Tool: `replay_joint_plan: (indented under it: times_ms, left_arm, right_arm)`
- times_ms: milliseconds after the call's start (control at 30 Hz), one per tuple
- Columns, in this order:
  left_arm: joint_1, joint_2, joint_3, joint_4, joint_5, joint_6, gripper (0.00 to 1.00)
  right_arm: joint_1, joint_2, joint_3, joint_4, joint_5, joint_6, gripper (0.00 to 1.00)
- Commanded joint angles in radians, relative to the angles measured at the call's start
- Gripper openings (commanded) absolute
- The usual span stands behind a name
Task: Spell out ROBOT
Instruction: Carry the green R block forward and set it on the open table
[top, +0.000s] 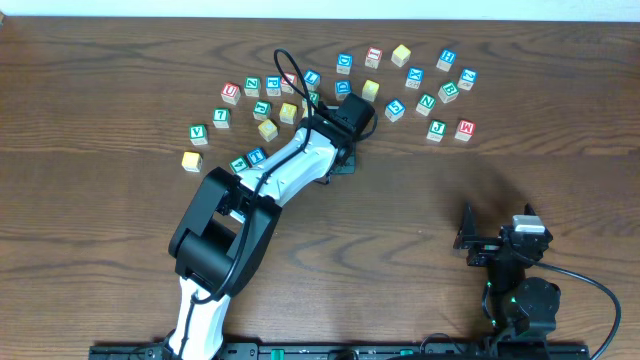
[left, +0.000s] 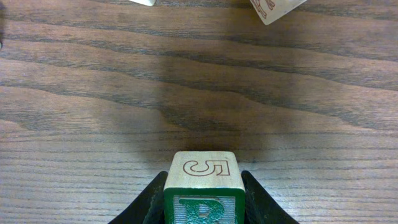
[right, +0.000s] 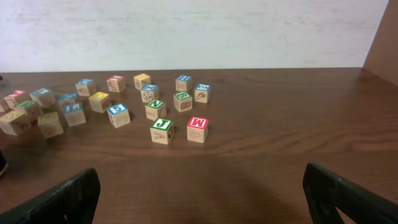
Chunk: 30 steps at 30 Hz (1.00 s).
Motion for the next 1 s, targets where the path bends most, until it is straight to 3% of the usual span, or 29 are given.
replay_joint_plan:
  times_ms: [0,333,367,967]
  left_arm:
    - [0.003,0.014,-0.004,0.000,-0.016,0.002,0.29]
    - [0.003,0.014,-0.004,0.000,-0.009,0.003,0.31]
    - [0.003,0.014,-0.004,0.000,-0.009,0.002,0.39]
    - [0.014,-0.002,0.037,-0.021,-0.009,0.044,0.41]
  right_arm:
    - [-0.006,-0.005,-0.002,-0.004,-0.002,-0.008,0.99]
    - [-0.006,-0.005,-0.002,-0.003,-0.002,-0.008,0.99]
    - [-0.006,-0.005,-0.002,-0.003,-0.001,-0.008,0.99]
    - [-0.006,-0.005,-0.002,-0.003,-0.002,-0.008,0.99]
